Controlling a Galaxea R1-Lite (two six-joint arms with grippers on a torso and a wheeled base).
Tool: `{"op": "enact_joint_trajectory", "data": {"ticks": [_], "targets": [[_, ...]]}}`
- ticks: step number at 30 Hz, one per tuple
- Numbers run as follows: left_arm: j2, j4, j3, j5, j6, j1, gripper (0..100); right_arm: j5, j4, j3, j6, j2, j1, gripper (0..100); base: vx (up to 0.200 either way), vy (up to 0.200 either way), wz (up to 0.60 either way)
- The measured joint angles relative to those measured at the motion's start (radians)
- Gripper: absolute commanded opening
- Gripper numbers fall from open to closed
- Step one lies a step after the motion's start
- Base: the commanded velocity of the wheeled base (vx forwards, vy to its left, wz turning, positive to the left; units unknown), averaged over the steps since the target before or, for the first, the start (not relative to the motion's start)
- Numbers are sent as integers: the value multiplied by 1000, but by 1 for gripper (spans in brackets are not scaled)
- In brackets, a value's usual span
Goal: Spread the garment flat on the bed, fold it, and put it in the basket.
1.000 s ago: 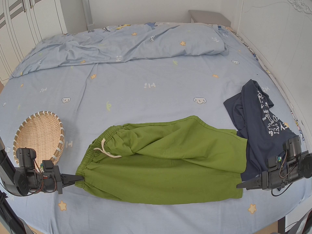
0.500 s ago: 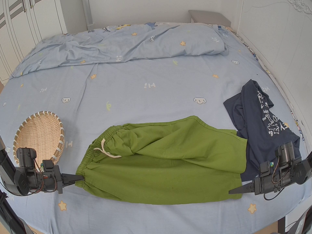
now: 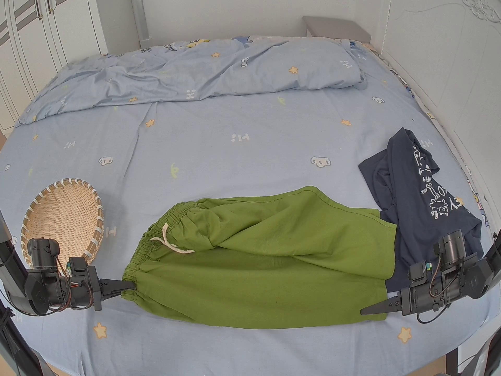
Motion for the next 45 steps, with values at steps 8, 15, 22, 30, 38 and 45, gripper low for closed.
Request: {"op": "enact_joint_trajectory", "data": {"ticks": [8, 15, 22, 30, 38, 45], "targets": [[3, 0, -3, 0, -2, 9, 0, -4, -21, 4, 0, 15, -18, 0, 0, 0, 0], [2, 5, -5, -1, -7, 27, 0, -2, -22, 6, 0, 16, -33, 0, 0, 0, 0], [-34, 26, 28, 1, -9, 37, 0, -4, -13, 16, -1, -7, -32, 0, 0, 0, 0], [-141, 148, 105, 7, 25, 118, 0, -11, 30, 43, -3, -69, 42, 0, 0, 0, 0], [-190, 349, 128, 17, 392, 200, 0, -30, 64, 74, -7, -117, 108, 0, 0, 0, 0], [-209, 567, 128, 112, 651, 276, 0, -48, 67, 113, -11, -129, 138, 0, 0, 0, 0]]}}
